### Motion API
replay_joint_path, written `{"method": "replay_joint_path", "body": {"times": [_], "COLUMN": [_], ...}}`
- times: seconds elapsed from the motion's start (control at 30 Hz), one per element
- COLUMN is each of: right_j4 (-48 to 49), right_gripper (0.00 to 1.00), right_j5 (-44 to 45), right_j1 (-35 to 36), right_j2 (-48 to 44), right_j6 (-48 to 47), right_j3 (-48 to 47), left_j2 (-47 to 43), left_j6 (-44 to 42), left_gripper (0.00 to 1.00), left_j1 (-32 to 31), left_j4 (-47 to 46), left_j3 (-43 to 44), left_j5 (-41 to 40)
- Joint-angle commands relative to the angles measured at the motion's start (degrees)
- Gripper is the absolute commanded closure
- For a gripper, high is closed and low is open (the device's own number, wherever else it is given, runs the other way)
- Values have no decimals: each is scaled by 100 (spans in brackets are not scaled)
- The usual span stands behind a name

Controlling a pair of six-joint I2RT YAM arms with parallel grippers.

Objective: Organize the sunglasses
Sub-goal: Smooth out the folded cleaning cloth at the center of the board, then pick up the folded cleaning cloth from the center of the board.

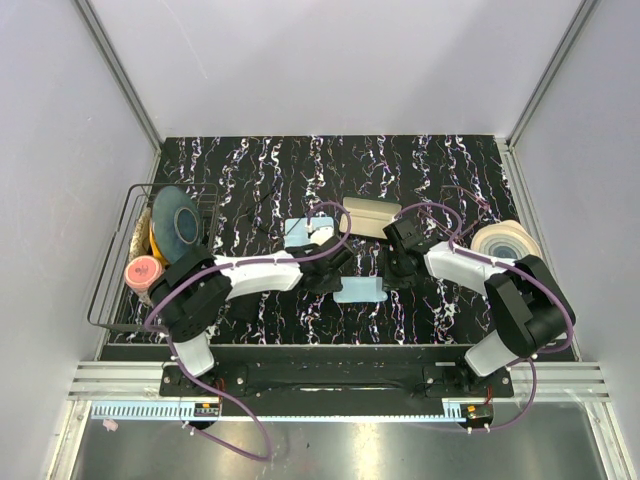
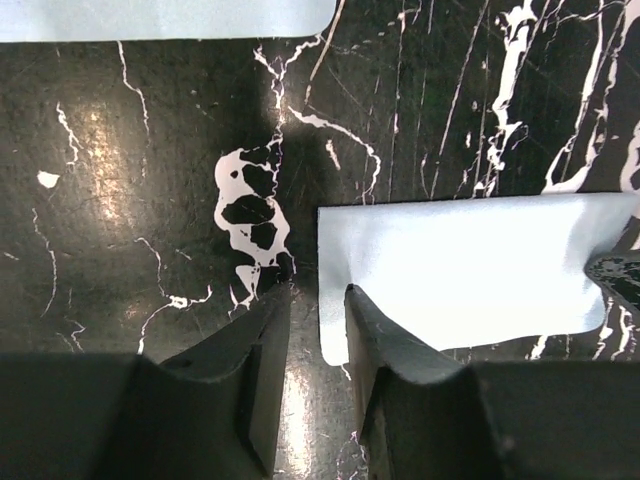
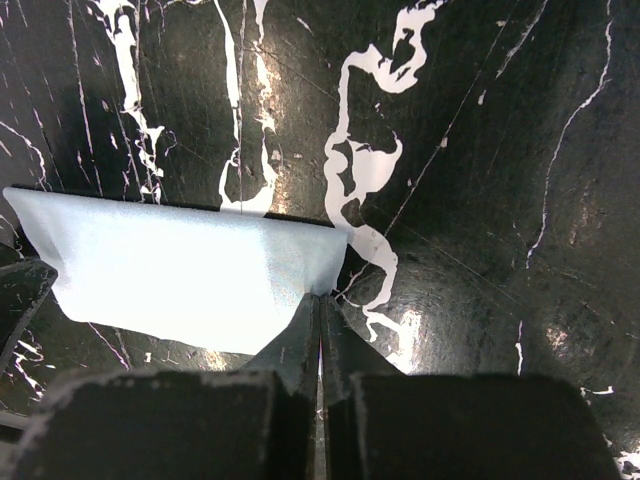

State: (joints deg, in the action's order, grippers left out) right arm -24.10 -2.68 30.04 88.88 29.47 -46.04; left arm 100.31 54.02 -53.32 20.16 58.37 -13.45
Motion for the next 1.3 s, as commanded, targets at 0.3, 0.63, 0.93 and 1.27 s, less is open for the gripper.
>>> {"method": "replay_joint_path", "body": {"times": [0.3,0.63,0.93,1.27], "right_j4": [63,151,221,318], "right_gripper": [99,99,100,100], "right_j5": [-31,-40,-93,-136], "right_j1": [-7,-7,-7,-7], "right_j2": [112,42,15,-28], "right_j6": [23,67,138,94], "right_j3": [306,377,403,376], "left_j2": [498,718,867,850], "left_j6": [-120,-146,-172,-304], "left_gripper": [69,74,79,100], "left_j1": [-152,-205,-240,-232], "left_j4": [357,664,787,858], "left_j3": [298,473,526,702], "left_j5": [-26,-114,-105,-219]}}
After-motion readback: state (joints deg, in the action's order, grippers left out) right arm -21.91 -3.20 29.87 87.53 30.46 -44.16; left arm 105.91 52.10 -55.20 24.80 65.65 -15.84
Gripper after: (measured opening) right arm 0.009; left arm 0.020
